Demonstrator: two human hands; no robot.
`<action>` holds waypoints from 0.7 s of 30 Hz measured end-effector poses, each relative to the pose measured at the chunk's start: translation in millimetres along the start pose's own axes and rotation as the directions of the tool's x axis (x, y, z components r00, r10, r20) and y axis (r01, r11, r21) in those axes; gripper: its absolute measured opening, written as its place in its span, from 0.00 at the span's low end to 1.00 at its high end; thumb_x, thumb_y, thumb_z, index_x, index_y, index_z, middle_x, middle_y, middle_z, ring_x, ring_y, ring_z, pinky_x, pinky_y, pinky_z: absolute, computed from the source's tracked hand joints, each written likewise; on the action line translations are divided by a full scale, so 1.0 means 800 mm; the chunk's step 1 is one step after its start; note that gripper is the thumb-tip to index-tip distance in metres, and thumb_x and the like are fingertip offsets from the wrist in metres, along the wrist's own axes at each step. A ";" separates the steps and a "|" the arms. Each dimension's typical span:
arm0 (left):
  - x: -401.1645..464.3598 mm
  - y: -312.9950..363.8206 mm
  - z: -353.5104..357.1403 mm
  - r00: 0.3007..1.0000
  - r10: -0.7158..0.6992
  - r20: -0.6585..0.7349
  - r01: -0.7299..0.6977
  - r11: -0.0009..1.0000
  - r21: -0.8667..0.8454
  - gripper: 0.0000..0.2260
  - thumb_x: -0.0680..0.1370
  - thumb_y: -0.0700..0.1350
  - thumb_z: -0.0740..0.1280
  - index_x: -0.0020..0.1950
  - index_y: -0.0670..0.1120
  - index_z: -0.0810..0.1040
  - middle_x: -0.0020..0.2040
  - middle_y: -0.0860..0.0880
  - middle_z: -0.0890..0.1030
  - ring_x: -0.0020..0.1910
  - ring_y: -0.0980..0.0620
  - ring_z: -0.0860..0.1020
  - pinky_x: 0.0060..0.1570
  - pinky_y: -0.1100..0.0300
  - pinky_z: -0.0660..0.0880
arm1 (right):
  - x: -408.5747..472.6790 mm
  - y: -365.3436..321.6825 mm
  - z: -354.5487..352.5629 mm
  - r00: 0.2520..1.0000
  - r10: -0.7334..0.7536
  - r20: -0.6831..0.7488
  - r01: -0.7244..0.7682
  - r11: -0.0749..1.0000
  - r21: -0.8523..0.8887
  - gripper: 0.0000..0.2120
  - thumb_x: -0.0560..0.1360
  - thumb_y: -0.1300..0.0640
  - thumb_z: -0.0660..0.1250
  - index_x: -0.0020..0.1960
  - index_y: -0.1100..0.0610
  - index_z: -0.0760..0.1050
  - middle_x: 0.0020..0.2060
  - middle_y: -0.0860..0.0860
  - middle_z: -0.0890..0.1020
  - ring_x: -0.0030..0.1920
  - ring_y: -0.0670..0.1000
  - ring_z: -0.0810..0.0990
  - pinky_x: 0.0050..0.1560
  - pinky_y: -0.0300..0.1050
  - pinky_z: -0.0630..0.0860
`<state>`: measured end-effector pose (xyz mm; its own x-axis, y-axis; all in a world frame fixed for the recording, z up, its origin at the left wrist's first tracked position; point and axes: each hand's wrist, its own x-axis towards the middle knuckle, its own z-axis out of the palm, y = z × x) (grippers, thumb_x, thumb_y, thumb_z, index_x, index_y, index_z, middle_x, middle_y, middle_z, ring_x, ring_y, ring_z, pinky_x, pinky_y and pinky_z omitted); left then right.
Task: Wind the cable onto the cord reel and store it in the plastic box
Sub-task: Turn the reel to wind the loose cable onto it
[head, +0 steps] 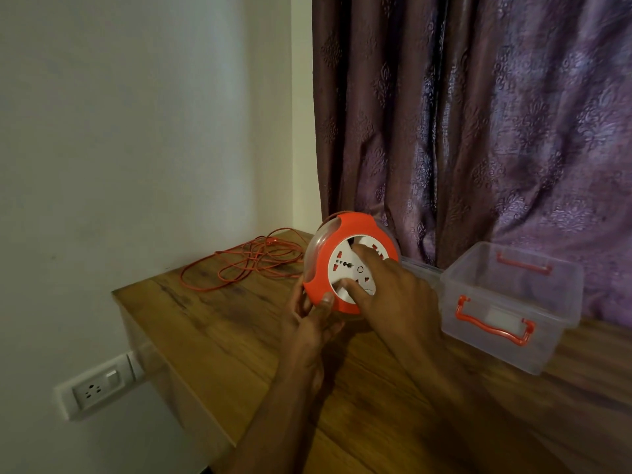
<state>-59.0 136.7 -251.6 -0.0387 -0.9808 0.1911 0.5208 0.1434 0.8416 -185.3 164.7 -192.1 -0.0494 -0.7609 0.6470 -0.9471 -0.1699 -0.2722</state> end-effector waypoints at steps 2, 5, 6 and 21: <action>0.000 0.000 0.000 1.000 0.007 0.005 -0.007 1.000 -0.001 0.22 0.68 0.51 0.75 0.60 0.63 0.77 0.59 0.52 0.84 0.58 0.45 0.82 0.50 0.47 0.82 | 0.002 -0.002 -0.001 1.000 0.027 -0.015 -0.027 1.000 0.008 0.30 0.74 0.35 0.59 0.72 0.42 0.58 0.62 0.50 0.78 0.58 0.54 0.78 0.52 0.53 0.78; 0.000 -0.001 0.000 1.000 0.010 0.010 -0.010 1.000 -0.010 0.19 0.69 0.50 0.74 0.58 0.64 0.78 0.59 0.52 0.84 0.57 0.45 0.83 0.51 0.45 0.82 | 0.003 -0.005 -0.003 0.997 0.079 -0.017 -0.078 0.997 0.014 0.28 0.74 0.36 0.59 0.72 0.43 0.59 0.56 0.51 0.81 0.54 0.54 0.80 0.50 0.52 0.78; -0.001 0.000 0.001 1.000 0.009 0.015 -0.009 1.000 -0.016 0.19 0.69 0.50 0.74 0.58 0.64 0.78 0.59 0.52 0.84 0.57 0.45 0.83 0.51 0.44 0.82 | 0.004 -0.006 -0.004 0.995 0.100 -0.004 -0.099 0.994 0.037 0.28 0.75 0.37 0.59 0.72 0.43 0.60 0.55 0.51 0.82 0.53 0.55 0.80 0.50 0.52 0.78; -0.003 0.005 0.000 0.998 -0.021 -0.055 0.019 0.999 -0.033 0.24 0.67 0.52 0.74 0.62 0.62 0.75 0.60 0.52 0.83 0.57 0.45 0.83 0.45 0.52 0.83 | 0.008 -0.008 -0.001 0.975 -0.177 0.134 0.189 0.979 -0.081 0.25 0.77 0.56 0.62 0.71 0.43 0.60 0.74 0.52 0.60 0.65 0.59 0.71 0.57 0.52 0.75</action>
<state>-56.5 139.3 -248.4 -0.0029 -0.9894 0.1455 0.5476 0.1202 0.8281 -179.7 161.6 -185.5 0.1622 -0.7957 0.5835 -0.9619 -0.2593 -0.0862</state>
